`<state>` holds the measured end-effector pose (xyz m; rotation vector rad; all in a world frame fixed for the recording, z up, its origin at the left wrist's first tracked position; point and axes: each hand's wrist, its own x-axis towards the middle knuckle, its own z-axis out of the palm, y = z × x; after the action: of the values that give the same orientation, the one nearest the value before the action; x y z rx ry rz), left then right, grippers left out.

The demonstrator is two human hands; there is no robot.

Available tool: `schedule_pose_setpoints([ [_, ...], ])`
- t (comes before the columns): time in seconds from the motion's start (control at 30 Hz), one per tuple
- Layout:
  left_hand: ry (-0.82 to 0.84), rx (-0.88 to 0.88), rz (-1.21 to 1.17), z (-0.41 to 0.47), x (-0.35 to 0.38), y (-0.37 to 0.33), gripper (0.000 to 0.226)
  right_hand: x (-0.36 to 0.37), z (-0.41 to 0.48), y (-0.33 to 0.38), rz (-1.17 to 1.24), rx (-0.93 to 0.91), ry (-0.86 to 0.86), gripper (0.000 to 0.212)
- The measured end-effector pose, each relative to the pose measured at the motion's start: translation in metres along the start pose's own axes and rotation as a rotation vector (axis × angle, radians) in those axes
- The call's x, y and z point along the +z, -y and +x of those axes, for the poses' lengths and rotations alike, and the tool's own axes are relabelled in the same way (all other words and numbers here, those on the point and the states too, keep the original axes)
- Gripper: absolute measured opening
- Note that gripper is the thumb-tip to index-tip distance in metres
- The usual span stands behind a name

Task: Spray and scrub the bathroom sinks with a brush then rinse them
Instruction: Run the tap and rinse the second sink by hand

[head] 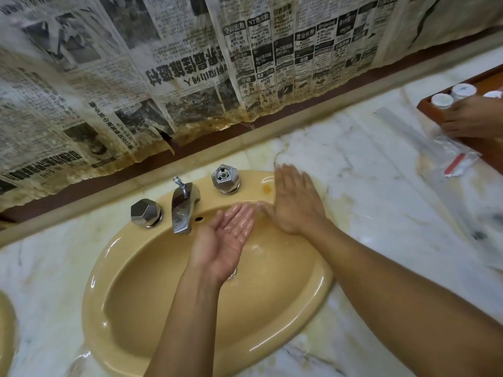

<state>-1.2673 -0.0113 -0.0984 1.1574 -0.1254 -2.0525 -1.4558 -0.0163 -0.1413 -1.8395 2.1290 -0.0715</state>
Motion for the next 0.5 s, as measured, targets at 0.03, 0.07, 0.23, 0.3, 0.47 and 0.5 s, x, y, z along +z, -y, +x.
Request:
schedule_pose_setpoints([
  [0.03, -0.043, 0.018, -0.010, -0.001, -0.010, 0.001, 0.038, -0.003, 0.019, 0.006, -0.005, -0.051, 0.016, 0.096],
  [0.07, -0.085, 0.027, -0.036, -0.003, -0.021, -0.001, 0.037, -0.007, 0.038, 0.012, 0.005, -0.081, 0.026, 0.093],
  [0.23, -0.215, 0.034, -0.173, -0.012, -0.065, -0.020, 0.037, -0.017, 0.089, 0.031, 0.022, -0.039, 0.019, 0.074],
  [0.3, -0.241, 0.050, -0.200, -0.013, -0.073, -0.027, 0.037, -0.015, 0.078, 0.028, 0.038, -0.033, 0.018, 0.070],
  [0.47, -0.251, 0.016, -0.205, -0.004, -0.067, -0.027, 0.038, 0.002, -0.006, -0.010, 0.098, 0.030, -0.135, 0.063],
  [0.5, -0.252, 0.003, -0.206, -0.001, -0.064, -0.026, 0.036, 0.005, -0.025, -0.019, 0.108, 0.060, -0.152, 0.065],
])
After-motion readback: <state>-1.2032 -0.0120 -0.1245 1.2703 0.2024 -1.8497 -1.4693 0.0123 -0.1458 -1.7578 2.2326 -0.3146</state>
